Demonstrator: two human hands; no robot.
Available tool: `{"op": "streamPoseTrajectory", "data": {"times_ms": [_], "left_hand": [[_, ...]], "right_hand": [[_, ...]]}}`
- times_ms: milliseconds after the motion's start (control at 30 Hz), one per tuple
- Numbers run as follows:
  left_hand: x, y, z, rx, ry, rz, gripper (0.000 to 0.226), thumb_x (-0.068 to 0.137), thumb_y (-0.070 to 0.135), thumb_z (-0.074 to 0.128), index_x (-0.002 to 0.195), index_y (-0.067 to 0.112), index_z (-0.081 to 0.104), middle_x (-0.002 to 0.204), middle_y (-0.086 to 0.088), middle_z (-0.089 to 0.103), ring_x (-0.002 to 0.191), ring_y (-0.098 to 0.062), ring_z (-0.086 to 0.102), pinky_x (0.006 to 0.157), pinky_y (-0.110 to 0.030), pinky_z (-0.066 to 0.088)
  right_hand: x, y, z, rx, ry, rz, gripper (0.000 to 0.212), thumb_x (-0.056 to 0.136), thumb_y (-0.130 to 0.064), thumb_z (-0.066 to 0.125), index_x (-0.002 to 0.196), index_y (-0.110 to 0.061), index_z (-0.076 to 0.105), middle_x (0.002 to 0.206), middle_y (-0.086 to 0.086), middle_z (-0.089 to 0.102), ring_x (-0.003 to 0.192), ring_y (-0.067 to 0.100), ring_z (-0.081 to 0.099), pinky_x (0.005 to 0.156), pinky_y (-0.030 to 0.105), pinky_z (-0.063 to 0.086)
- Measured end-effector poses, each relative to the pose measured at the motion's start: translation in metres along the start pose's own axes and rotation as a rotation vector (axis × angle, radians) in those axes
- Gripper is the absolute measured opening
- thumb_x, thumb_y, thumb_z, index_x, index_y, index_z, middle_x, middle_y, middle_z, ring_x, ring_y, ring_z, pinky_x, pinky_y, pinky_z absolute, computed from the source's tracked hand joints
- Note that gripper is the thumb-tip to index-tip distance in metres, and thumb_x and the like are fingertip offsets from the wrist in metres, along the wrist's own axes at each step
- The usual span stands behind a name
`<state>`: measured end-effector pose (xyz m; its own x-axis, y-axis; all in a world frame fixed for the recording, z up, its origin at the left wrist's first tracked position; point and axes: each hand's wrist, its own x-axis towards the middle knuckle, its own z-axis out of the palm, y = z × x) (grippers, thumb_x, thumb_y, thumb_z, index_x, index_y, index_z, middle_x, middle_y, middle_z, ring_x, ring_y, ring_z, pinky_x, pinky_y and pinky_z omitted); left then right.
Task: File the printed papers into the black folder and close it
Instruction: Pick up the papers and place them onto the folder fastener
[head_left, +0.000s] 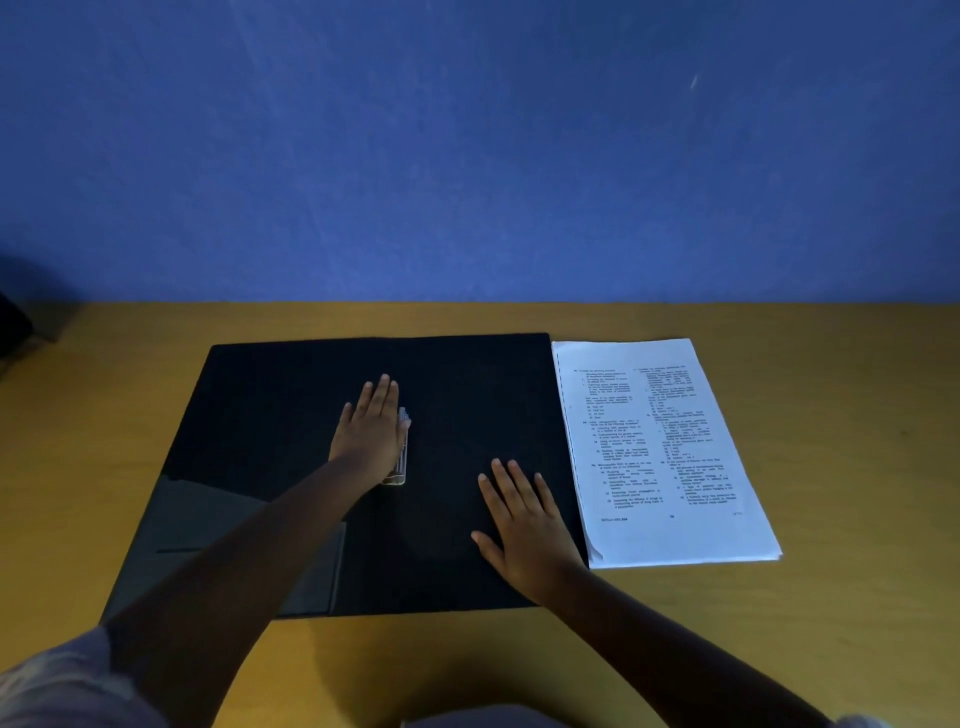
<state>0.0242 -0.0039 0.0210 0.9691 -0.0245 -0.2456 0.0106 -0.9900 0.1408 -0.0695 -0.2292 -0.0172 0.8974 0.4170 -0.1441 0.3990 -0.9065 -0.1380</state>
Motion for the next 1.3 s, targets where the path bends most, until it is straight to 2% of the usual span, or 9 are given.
{"op": "streamPoseTrajectory", "data": {"times_ms": [133, 300, 367, 433, 567, 733, 900, 1100, 1300], "left_hand": [[-0.001, 0.003, 0.000, -0.060, -0.019, -0.004, 0.058, 0.100, 0.034, 0.024, 0.147, 0.010, 0.001, 0.159, -0.004, -0.005, 0.146, -0.020, -0.003, 0.119, -0.042, 0.010], [-0.007, 0.015, 0.000, -0.079, 0.068, 0.004, 0.067, 0.098, 0.040, 0.030, 0.147, 0.010, -0.004, 0.159, -0.005, -0.006, 0.146, -0.020, -0.004, 0.119, -0.041, 0.007], [-0.011, 0.027, -0.002, -0.092, 0.112, 0.041, 0.068, 0.098, 0.039, 0.031, 0.146, 0.009, -0.006, 0.159, -0.006, -0.007, 0.146, -0.020, -0.005, 0.119, -0.038, 0.005], [-0.017, 0.047, -0.004, -0.185, 0.136, 0.125, 0.069, 0.097, 0.038, 0.034, 0.146, 0.009, -0.006, 0.158, -0.007, -0.006, 0.146, -0.018, -0.004, 0.119, -0.036, 0.006], [-0.037, 0.095, -0.004, -0.486, 0.145, 0.314, 0.069, 0.097, 0.033, 0.039, 0.147, 0.012, -0.003, 0.159, -0.006, 0.003, 0.145, -0.015, 0.007, 0.115, -0.026, 0.013], [-0.052, 0.151, 0.013, -0.850, -0.063, 0.158, 0.063, 0.098, 0.036, 0.037, 0.148, 0.016, 0.005, 0.158, -0.002, 0.013, 0.144, -0.013, 0.014, 0.111, -0.021, 0.013], [-0.050, 0.180, 0.022, -0.923, -0.259, 0.049, 0.062, 0.098, 0.042, 0.032, 0.147, 0.010, 0.011, 0.156, -0.006, 0.019, 0.143, -0.018, 0.019, 0.115, -0.029, 0.017], [-0.047, 0.187, 0.022, -0.932, -0.364, 0.026, 0.067, 0.097, 0.046, 0.033, 0.147, 0.008, 0.011, 0.155, -0.009, 0.022, 0.142, -0.022, 0.023, 0.113, -0.030, 0.022], [-0.041, 0.184, 0.013, -0.960, -0.493, 0.082, 0.058, 0.100, 0.037, 0.026, 0.147, 0.008, 0.008, 0.154, -0.005, 0.027, 0.139, -0.017, 0.027, 0.086, -0.005, 0.019]], "right_hand": [[-0.001, -0.002, -0.003, -0.010, -0.016, 0.004, 0.066, 0.090, -0.054, 0.028, 0.143, -0.015, 0.033, 0.151, 0.009, 0.035, 0.141, 0.027, 0.030, 0.111, 0.047, 0.019], [0.002, 0.000, -0.005, 0.042, -0.022, -0.024, 0.068, 0.093, -0.053, 0.028, 0.149, -0.017, 0.014, 0.159, 0.008, 0.012, 0.147, 0.025, 0.006, 0.113, 0.045, -0.005], [0.003, 0.001, -0.014, 0.026, 0.028, -0.016, 0.066, 0.092, -0.053, 0.029, 0.147, -0.016, 0.024, 0.156, 0.007, 0.025, 0.146, 0.024, 0.016, 0.114, 0.047, 0.001], [0.004, 0.008, -0.028, 0.023, 0.145, 0.059, 0.065, 0.091, -0.055, 0.028, 0.142, -0.016, 0.037, 0.149, 0.004, 0.040, 0.141, 0.023, 0.030, 0.114, 0.047, 0.013], [0.009, 0.048, -0.048, 0.185, 0.237, 0.304, 0.064, 0.094, -0.054, 0.029, 0.147, -0.018, 0.023, 0.153, 0.003, 0.031, 0.145, 0.020, 0.018, 0.119, 0.041, 0.003], [-0.001, 0.116, -0.071, 0.233, 0.303, 0.636, 0.062, 0.094, -0.052, 0.034, 0.142, -0.011, 0.034, 0.144, 0.013, 0.044, 0.134, 0.030, 0.037, 0.112, 0.044, 0.027], [-0.019, 0.169, -0.075, 0.271, 0.190, 0.898, 0.064, 0.094, -0.050, 0.035, 0.139, -0.005, 0.035, 0.140, 0.023, 0.043, 0.127, 0.039, 0.040, 0.103, 0.048, 0.036], [-0.030, 0.190, -0.070, 0.284, 0.170, 0.989, 0.061, 0.095, -0.048, 0.037, 0.132, 0.000, 0.042, 0.132, 0.027, 0.046, 0.122, 0.041, 0.042, 0.098, 0.047, 0.040], [-0.027, 0.198, -0.070, 0.285, 0.158, 0.996, 0.058, 0.095, -0.044, 0.038, 0.123, 0.005, 0.050, 0.125, 0.030, 0.049, 0.118, 0.043, 0.044, 0.097, 0.045, 0.040]]}}
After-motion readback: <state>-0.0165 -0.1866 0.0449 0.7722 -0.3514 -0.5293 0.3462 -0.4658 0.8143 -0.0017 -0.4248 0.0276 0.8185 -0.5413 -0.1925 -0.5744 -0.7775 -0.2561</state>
